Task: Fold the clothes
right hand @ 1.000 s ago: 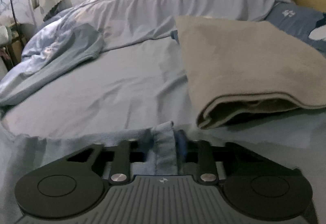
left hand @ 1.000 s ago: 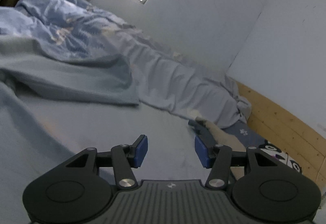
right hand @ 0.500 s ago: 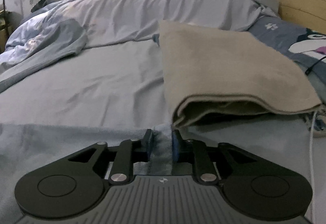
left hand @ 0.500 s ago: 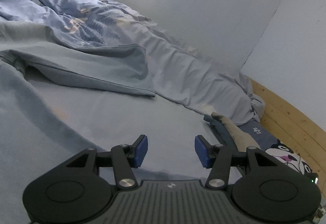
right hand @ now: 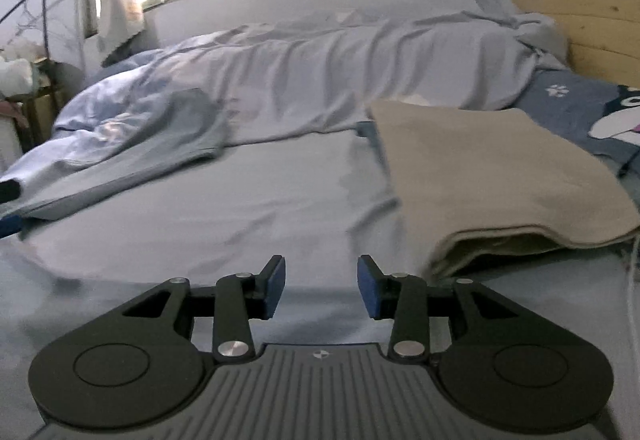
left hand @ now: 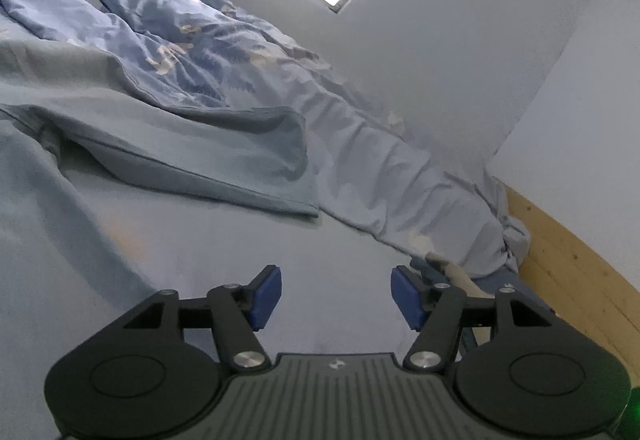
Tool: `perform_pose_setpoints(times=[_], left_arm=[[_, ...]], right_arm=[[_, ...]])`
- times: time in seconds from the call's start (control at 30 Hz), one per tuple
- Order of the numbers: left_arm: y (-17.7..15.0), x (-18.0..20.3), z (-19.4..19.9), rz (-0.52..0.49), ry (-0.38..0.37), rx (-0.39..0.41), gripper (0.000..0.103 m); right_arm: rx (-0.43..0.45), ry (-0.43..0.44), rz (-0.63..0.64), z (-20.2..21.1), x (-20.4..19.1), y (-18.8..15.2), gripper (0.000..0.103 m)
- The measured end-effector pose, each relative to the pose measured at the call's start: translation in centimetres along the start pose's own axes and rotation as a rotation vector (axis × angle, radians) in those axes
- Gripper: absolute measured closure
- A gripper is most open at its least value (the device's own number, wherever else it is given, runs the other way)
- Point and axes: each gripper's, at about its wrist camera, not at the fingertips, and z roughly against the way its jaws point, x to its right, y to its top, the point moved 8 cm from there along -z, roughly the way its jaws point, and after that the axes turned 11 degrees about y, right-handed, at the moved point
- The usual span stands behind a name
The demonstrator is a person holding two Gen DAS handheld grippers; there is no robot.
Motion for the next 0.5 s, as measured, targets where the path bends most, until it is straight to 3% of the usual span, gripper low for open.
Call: perform_pose_setpoints(times=[0.27,0.37,0.5], left_arm=[[2.1,-1.1,0.4,0.13,-0.007,0.003,0.042],[2.9,-1.7,0.8,0.151,0.0,0.028,0.041],[3.5,-2.9,0.9,0.196,0.016,0.03,0.041]], right_arm=[[-0.024,0.081,0.03,-1.1,-6.5,1.4,0.061],[0.02,0.103,0.019,-1.3,-8.6,3.8,0.051],[0.071,0.155,-0.007,-2.7,-11.2,6.7,0.05]])
